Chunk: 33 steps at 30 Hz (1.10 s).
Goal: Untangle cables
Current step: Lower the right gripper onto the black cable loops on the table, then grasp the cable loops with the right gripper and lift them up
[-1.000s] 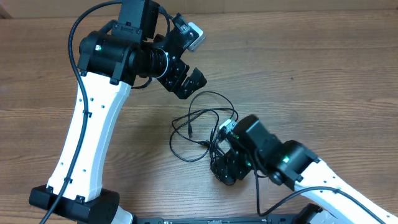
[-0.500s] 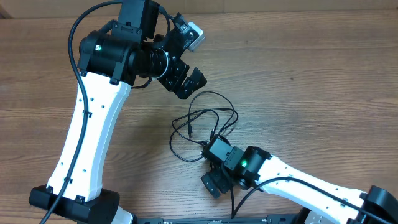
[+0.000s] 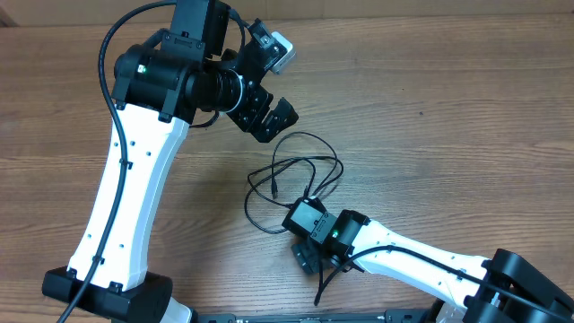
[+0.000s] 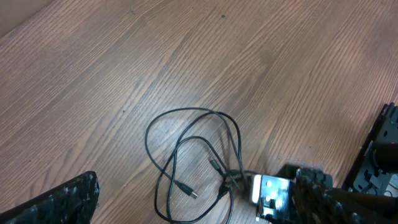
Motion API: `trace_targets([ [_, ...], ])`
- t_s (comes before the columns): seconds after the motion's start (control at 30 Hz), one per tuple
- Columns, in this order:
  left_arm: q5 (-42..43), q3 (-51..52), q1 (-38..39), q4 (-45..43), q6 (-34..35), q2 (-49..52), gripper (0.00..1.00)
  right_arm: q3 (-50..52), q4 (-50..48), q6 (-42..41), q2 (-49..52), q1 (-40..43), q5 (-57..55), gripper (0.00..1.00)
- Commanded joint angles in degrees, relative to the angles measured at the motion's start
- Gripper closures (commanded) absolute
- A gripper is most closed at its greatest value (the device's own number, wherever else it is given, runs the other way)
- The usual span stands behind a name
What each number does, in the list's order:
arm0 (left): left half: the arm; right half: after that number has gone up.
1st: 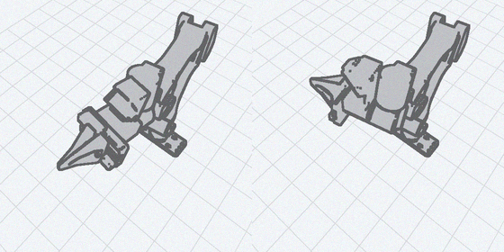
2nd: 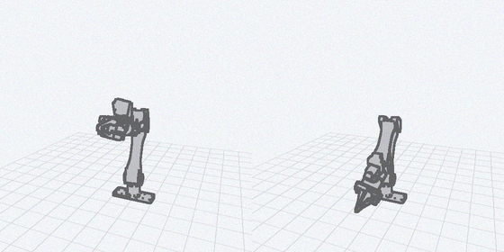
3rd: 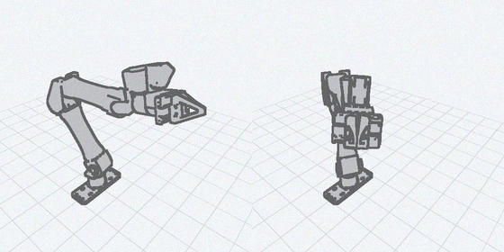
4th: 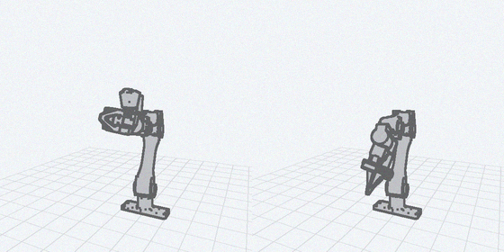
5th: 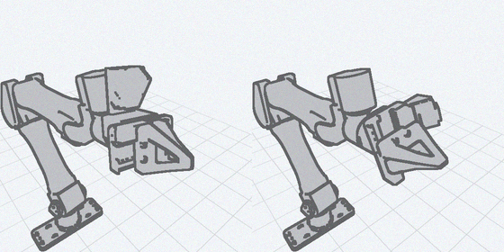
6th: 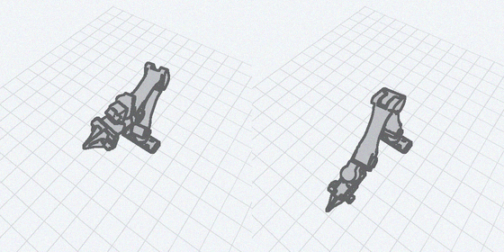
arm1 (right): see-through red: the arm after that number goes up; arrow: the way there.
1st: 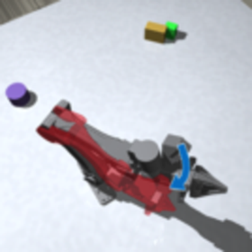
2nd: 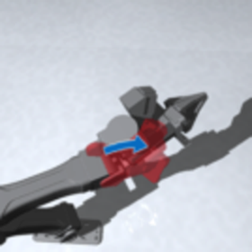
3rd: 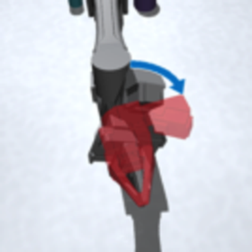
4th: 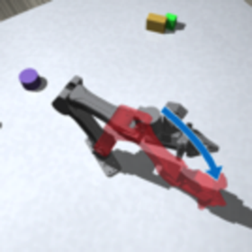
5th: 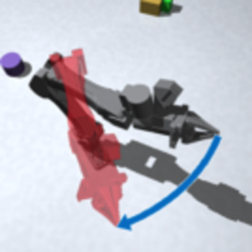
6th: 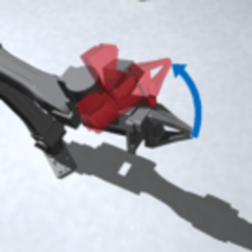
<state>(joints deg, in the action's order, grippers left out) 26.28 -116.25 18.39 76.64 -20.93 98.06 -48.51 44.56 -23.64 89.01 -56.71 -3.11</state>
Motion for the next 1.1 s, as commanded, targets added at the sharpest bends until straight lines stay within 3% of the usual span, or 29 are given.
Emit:
trace_targets([
  [0.0,0.1,-0.1,-0.1,-0.1,0.8,0.1,0.00,0.6,-0.5,-0.6,0.2,-0.1,-0.4,0.80],
  [0.07,0.1,-0.1,-0.1,-0.1,0.8,0.1,0.00,0.6,-0.9,-0.6,0.2,-0.1,-0.4,0.96],
  [0.57,0.0,-0.1,-0.1,0.9,0.3,0.1,0.00,0.4,-7.7,-2.1,-1.7,2.6,0.8,0.96],
  [0.83,-1.9,-0.1,-0.1,1.3,0.3,0.1,0.00,0.4,-11.0,-2.1,-9.2,14.6,11.7,0.96],
  [1.07,-1.8,-0.1,0.0,1.3,0.3,0.1,0.00,0.4,-19.0,-2.1,-13.8,29.3,29.7,0.96],
])
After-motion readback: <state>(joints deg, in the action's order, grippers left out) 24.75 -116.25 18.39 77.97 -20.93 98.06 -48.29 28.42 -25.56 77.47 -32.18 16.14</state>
